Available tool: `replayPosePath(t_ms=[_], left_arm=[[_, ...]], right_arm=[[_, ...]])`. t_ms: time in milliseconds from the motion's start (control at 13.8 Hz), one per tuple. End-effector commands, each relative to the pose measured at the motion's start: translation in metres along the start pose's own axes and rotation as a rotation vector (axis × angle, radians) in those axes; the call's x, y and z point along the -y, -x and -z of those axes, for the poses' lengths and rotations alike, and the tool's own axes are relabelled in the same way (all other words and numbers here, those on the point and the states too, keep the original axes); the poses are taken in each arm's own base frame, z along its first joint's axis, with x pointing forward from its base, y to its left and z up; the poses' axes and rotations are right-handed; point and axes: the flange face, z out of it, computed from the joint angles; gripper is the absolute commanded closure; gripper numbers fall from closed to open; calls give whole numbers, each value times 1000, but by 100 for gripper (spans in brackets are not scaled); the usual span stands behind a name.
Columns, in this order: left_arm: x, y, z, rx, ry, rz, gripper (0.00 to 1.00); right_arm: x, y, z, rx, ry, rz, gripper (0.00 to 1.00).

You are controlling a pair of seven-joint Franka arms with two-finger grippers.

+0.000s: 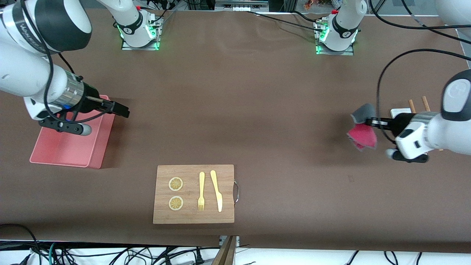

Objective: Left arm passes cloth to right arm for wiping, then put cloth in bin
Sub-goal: 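Lift the cloth off the white tray with the left gripper, then carry the cloth with the left gripper while the right gripper approaches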

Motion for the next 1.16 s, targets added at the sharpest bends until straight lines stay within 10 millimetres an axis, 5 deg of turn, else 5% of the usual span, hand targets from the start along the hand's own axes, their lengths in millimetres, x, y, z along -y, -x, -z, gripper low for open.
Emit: replayPosePath(t_ms=[0, 218, 582, 873, 1091], left_arm=[[-76, 3, -18, 45, 93, 53, 100], [-149, 10, -29, 71, 247, 51, 100], [-300, 15, -67, 33, 537, 235, 100], [-361, 19, -95, -35, 615, 351, 100], [-366, 22, -95, -32, 620, 392, 100]], right_arm=[[30, -4, -19, -10, -40, -80, 0], [66, -5, -47, -44, -64, -146, 0], [125, 8, -82, -96, -122, -267, 0], [131, 11, -83, -88, -136, -290, 0], [136, 14, -63, -55, -209, -311, 0]])
